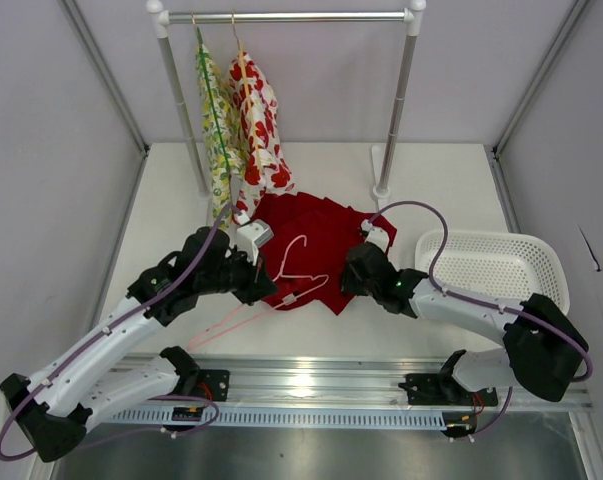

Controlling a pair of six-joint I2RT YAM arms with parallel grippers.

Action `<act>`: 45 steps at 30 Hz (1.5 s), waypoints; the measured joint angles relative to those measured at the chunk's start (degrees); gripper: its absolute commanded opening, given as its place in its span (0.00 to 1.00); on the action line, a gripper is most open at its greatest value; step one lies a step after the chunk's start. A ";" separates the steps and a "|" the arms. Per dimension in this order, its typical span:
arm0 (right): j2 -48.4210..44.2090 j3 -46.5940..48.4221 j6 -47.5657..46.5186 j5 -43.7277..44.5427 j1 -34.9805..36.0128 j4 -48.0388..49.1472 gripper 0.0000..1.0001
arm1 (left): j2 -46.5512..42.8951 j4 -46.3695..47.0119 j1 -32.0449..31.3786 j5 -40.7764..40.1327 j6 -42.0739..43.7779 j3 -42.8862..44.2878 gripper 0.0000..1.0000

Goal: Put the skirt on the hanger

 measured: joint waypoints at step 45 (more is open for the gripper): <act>3.41 0.68 -0.44 1.60 -0.04 -4.92 0.01 | -1.60 15.26 -0.70 3.34 -8.09 -11.10 0.00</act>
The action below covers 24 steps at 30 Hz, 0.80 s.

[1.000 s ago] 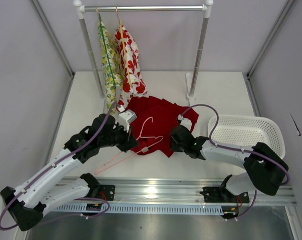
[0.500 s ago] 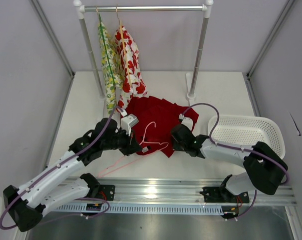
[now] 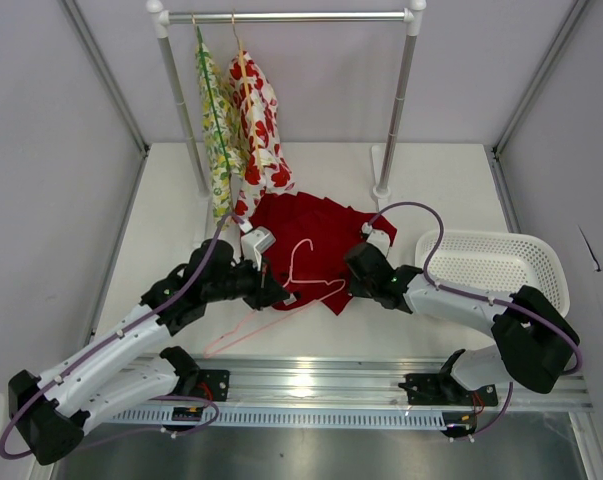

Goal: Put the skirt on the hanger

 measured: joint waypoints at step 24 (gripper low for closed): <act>-0.02 1.95 -0.42 -0.48 -0.13 -0.66 0.00 | 3.72 10.32 -0.04 0.13 -3.04 -4.02 0.00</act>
